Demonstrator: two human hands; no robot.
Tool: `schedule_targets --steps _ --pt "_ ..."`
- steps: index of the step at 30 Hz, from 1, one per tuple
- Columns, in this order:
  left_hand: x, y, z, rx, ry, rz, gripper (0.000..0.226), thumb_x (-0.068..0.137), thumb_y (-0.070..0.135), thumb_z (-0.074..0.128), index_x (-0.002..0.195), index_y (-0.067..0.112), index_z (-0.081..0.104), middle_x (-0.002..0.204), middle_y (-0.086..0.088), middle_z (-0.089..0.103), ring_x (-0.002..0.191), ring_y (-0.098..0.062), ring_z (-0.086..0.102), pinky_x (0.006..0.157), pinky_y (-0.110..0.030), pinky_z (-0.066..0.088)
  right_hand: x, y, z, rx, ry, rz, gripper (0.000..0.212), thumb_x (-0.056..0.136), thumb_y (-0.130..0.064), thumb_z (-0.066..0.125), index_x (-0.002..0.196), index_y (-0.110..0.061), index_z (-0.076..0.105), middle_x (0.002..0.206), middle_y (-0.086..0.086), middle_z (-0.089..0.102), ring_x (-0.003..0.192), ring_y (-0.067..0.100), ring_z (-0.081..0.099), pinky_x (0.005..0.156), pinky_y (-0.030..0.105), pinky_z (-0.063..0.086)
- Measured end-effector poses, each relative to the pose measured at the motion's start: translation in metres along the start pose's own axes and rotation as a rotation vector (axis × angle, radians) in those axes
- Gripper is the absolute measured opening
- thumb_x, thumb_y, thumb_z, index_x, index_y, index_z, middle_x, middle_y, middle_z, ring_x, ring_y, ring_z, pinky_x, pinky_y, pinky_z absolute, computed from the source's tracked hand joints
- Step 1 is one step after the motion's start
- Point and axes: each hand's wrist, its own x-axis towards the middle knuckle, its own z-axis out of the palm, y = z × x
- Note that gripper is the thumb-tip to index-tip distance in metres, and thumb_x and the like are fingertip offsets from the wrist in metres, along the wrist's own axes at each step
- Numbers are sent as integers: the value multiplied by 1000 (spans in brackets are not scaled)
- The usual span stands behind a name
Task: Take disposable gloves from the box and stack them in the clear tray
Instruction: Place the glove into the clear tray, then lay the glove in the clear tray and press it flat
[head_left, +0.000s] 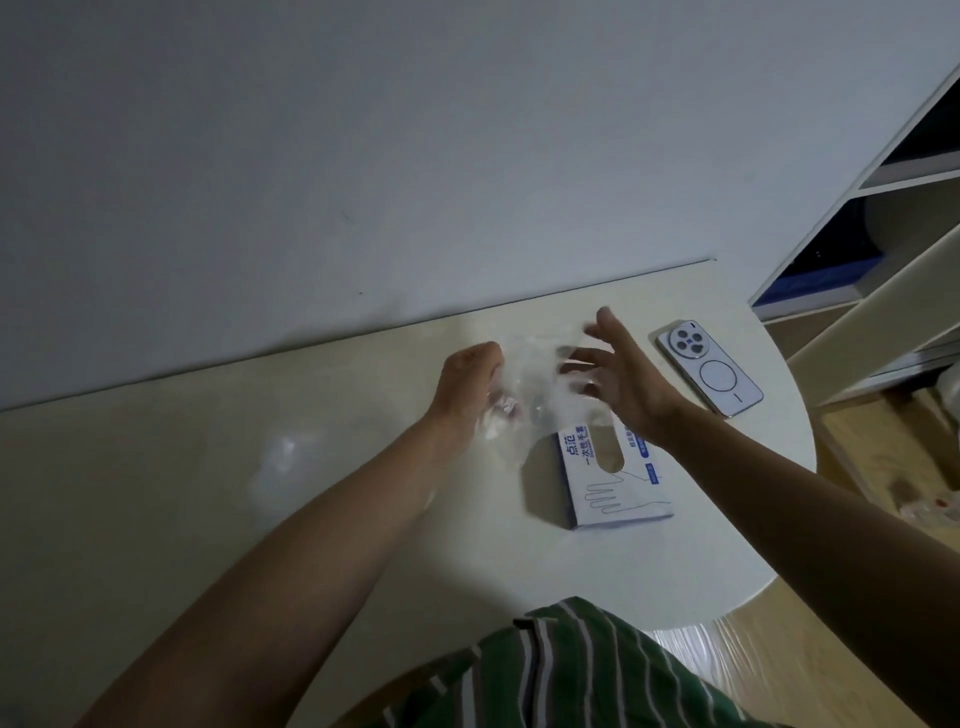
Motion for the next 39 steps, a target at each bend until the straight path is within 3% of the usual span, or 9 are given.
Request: schedule_targets --steps 5,9,13,17,22,27,30,35,39 --pt "-16 10 -41 43 -202 -70 18 83 9 52 65 11 49 56 -9 39 42 -22 42 47 -27 36 5 -3 34 -256 -179 18 98 76 -27 74 150 -26 10 124 14 58 111 28 60 94 41 48" --pt "-25 15 -76 48 -243 -23 29 84 13 62 59 20 50 55 -2 41 43 -18 40 46 -22 35 10 3 72 -336 -183 52 77 81 1 72 144 -9 30 111 18 63 90 26 62 81 38 54" --pt "-31 12 -115 -54 -55 -5 14 79 5 74 78 14 63 70 -8 57 60 -19 52 62 -27 45 18 10 106 -238 -95 -33 54 85 10 64 134 -3 44 84 10 59 63 17 52 57 25 46" --pt "-36 9 -153 -43 155 -11 32 78 -6 70 60 19 65 60 -2 58 56 -16 55 53 -22 50 24 16 140 -213 -67 -75 49 86 9 62 130 -7 46 83 9 59 62 15 54 53 21 47" --pt "-39 3 -181 -357 401 -155 21 87 -11 59 98 8 59 77 -9 68 55 -15 68 61 -27 59 27 31 169 -172 -54 -53 44 88 7 59 127 -8 46 81 8 62 58 14 60 61 25 52" --pt "-38 -7 -190 -276 619 -66 17 100 10 49 115 2 51 91 -19 64 45 -17 62 51 -28 56 23 44 191 -196 -80 -48 45 88 10 54 128 -9 44 91 15 61 60 19 67 55 24 52" --pt "-35 -7 -195 -302 519 -63 42 93 22 63 123 -1 45 97 -18 66 62 -25 67 62 -35 60 23 47 197 -212 -69 -58 45 89 10 52 128 -10 43 97 17 60 61 19 68 54 24 52" --pt "-42 -11 -201 -128 342 -140 13 92 9 64 96 -3 64 74 -13 65 44 -12 59 47 -24 53 22 47 201 -355 -34 -95 45 89 8 51 128 -14 45 100 12 60 58 17 67 53 24 51" --pt "-39 -17 -215 603 503 112 18 98 16 50 98 2 62 86 -13 68 66 -27 62 63 -31 47 25 35 201 -629 51 -197 50 84 6 58 130 -10 44 109 13 57 68 21 64 57 31 53"
